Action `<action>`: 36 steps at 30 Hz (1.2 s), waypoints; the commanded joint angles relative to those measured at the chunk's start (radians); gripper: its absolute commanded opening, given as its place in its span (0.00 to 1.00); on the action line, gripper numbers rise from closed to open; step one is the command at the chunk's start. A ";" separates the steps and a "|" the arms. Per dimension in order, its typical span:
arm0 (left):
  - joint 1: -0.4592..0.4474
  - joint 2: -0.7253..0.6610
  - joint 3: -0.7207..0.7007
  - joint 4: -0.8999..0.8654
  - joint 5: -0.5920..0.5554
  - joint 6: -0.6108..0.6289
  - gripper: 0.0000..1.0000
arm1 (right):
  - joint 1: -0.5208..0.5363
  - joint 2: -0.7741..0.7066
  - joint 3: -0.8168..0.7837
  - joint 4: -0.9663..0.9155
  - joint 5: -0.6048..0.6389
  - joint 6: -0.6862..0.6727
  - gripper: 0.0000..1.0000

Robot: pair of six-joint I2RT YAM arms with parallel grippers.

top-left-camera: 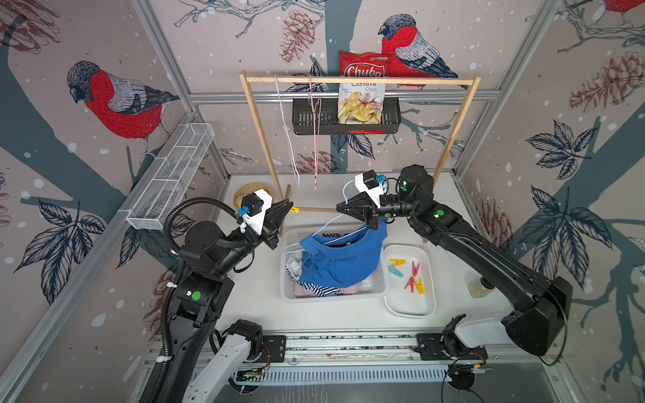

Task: Remove the clothespins securing tank tops to the hanger
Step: Place the hanger in the basket.

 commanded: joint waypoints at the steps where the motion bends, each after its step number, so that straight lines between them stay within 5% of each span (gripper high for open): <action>1: 0.000 0.008 0.000 0.034 0.023 -0.014 0.00 | -0.003 0.029 -0.024 0.005 -0.078 0.050 0.00; 7: 0.001 0.049 0.010 0.043 0.132 -0.050 0.00 | -0.009 0.129 -0.096 0.105 -0.119 0.160 0.00; 13: 0.000 0.059 -0.007 0.075 0.174 -0.086 0.00 | -0.042 0.299 -0.071 0.107 -0.089 0.276 0.12; 19: 0.001 0.059 -0.020 0.066 0.186 -0.081 0.00 | -0.040 0.389 -0.069 0.110 -0.025 0.303 0.41; 23: 0.001 0.066 -0.030 0.063 0.194 -0.078 0.00 | -0.051 0.382 -0.079 0.098 0.075 0.311 0.52; 30: 0.001 0.115 -0.035 0.075 0.261 -0.110 0.00 | -0.061 0.294 -0.087 0.027 0.241 0.296 0.56; 36: -0.004 0.183 -0.035 0.164 0.428 -0.214 0.00 | -0.063 0.060 -0.197 0.131 0.195 0.344 0.64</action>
